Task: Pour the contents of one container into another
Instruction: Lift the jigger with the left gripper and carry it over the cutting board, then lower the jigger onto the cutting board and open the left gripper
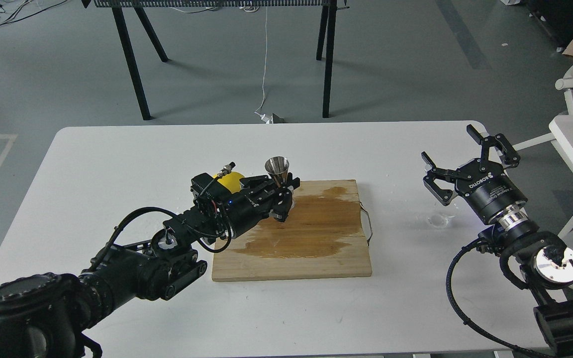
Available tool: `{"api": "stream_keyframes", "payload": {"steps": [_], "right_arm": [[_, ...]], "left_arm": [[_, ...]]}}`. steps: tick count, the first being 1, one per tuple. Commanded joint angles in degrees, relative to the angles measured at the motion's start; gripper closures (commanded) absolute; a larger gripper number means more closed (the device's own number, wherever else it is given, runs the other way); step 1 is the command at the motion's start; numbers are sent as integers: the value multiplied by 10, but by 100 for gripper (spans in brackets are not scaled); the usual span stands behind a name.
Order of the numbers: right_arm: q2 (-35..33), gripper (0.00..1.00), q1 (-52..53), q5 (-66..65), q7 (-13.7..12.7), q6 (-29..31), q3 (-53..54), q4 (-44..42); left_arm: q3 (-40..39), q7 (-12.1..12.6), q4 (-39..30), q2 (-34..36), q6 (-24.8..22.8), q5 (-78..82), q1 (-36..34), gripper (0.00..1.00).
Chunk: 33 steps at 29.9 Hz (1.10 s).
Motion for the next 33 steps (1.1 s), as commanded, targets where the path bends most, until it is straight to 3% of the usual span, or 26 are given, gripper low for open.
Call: {"api": "stream_keyframes", "payload": {"steps": [1, 14, 23, 33], "right_arm": [[0, 2, 2, 0, 0, 0, 0, 0], [0, 2, 1, 0, 0, 0, -1, 0], [1, 2, 2, 0, 1, 0, -10, 0], [1, 2, 3, 0, 1, 0, -10, 0]], "left_arm": [[-1, 0, -12, 0, 0, -1, 5, 87], [-1, 0, -17, 0, 0, -1, 31, 82], [0, 0, -16, 0, 0, 0, 37, 68], [0, 0, -14, 0, 0, 0, 37, 59]]}}
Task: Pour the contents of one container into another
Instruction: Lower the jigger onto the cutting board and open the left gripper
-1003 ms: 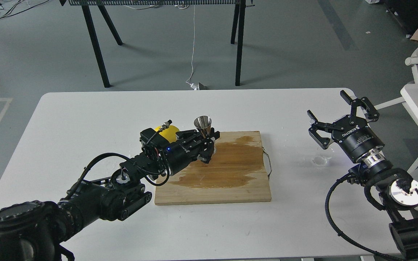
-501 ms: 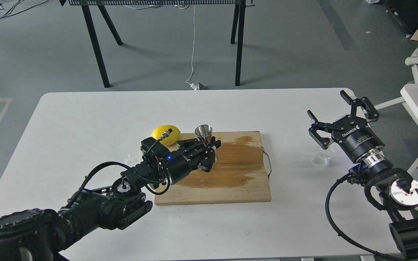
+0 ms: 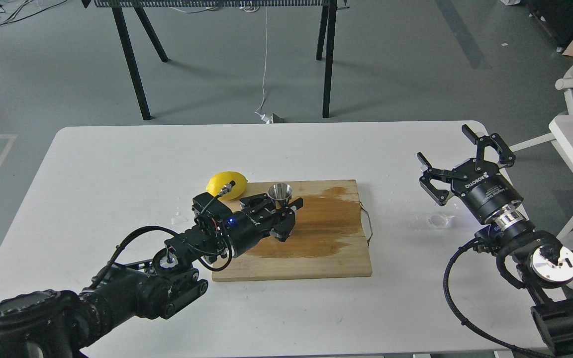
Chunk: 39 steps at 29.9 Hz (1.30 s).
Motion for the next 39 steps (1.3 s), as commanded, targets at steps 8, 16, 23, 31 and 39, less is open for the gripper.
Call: {"api": "stream_keyframes", "payload": {"steps": [8, 16, 23, 31, 39], "right_arm": [[0, 2, -1, 0, 0, 0, 0, 0], [0, 2, -2, 0, 0, 0, 0, 0], [-2, 2, -5, 0, 0, 0, 1, 1], [-2, 2, -6, 0, 0, 0, 1, 1], [-2, 2, -6, 0, 0, 0, 0, 1]], "left_arm": [[0, 0, 0, 0, 0, 0, 0, 46], [0, 0, -1, 0, 0, 0, 4, 17], [1, 0, -2, 0, 0, 1, 13, 13], [2, 0, -2, 0, 0, 2, 26, 13], [3, 0, -2, 0, 0, 2, 28, 13]]}}
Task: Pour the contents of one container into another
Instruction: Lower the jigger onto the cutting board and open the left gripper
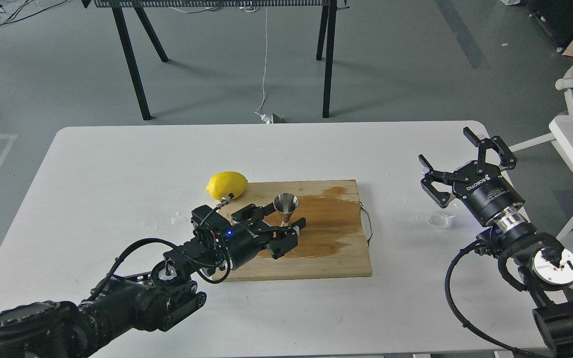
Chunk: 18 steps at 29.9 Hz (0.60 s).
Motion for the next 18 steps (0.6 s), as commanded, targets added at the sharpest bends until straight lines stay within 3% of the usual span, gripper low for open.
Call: {"api": "stream_keyframes", "payload": {"steps": [1, 18], "right_arm": [[0, 2, 0, 0, 0, 0, -1, 0], [0, 2, 0, -1, 0, 0, 0, -1]], "left_arm": [[-1, 0, 0, 0, 0, 0, 3, 13], [-1, 0, -12, 0, 0, 0, 10, 13]]}}
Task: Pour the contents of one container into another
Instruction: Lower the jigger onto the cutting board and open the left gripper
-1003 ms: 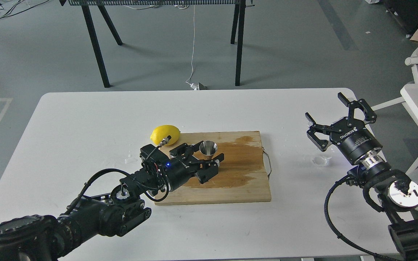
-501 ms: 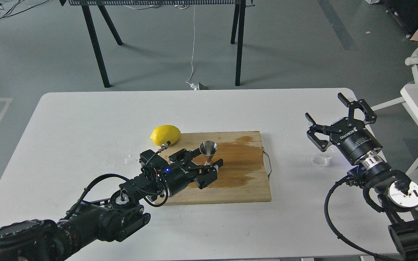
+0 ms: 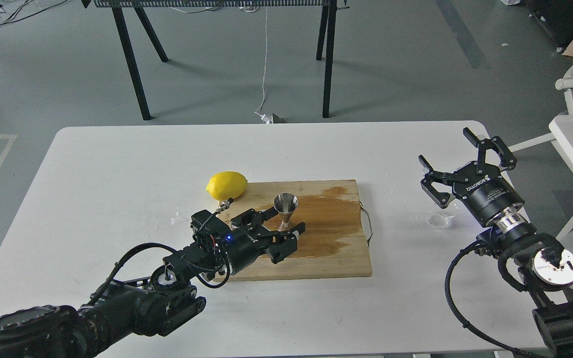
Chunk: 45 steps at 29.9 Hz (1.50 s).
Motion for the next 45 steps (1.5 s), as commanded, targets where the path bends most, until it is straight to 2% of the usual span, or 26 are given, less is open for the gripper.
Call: {"api": "stream_keyframes", "payload": {"steps": [1, 32, 45], "right_arm": [[1, 2, 0, 0, 1, 0, 0, -1], [0, 2, -2, 1, 1, 0, 1, -1], [0, 2, -3, 0, 1, 0, 1, -1]], "left_arm": [[-1, 0, -10, 0, 0, 0, 0, 13], [-2, 0, -8, 24, 0, -3, 8, 13], [-3, 0, -13, 61, 0, -3, 21, 13]]}}
